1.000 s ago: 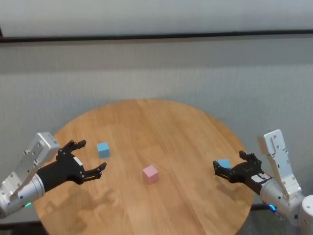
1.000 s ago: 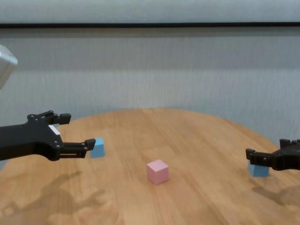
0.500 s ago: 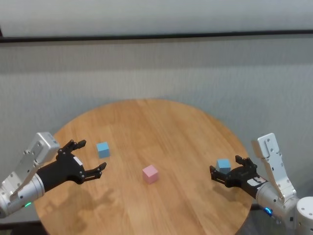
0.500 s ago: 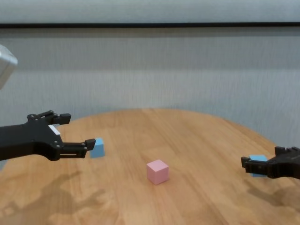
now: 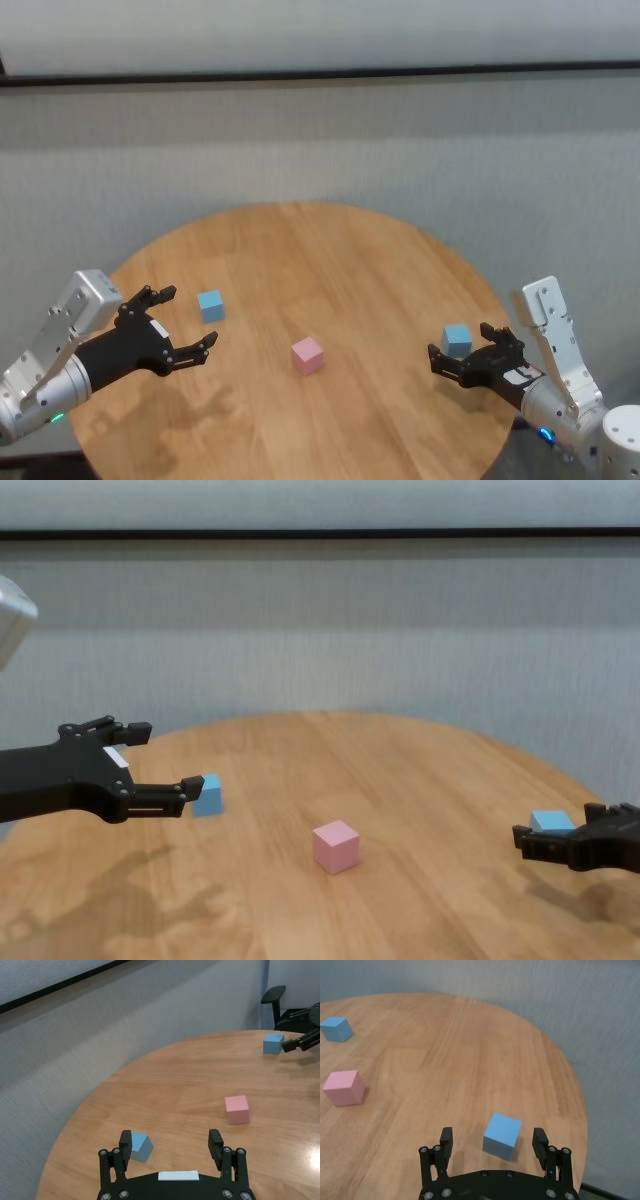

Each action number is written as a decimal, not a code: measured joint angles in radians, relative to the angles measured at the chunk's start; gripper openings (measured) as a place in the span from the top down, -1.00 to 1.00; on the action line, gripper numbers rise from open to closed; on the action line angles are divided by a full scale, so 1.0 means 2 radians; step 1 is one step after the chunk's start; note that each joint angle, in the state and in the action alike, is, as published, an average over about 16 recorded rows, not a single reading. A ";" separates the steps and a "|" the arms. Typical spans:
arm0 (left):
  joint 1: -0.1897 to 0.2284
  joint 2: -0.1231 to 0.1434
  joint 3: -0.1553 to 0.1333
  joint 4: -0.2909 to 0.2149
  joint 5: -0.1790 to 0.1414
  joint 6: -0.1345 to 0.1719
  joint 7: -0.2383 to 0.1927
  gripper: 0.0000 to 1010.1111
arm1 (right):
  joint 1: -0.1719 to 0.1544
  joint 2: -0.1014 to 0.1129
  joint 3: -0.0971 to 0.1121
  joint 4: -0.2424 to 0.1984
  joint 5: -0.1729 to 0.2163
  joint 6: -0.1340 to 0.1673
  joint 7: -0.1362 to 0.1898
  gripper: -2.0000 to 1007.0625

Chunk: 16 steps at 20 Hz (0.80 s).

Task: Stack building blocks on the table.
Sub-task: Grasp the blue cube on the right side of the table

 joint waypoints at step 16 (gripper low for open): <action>0.000 0.000 0.000 0.000 0.000 0.000 0.000 -0.98 | 0.026 -0.021 0.000 0.046 -0.032 -0.018 0.011 -1.00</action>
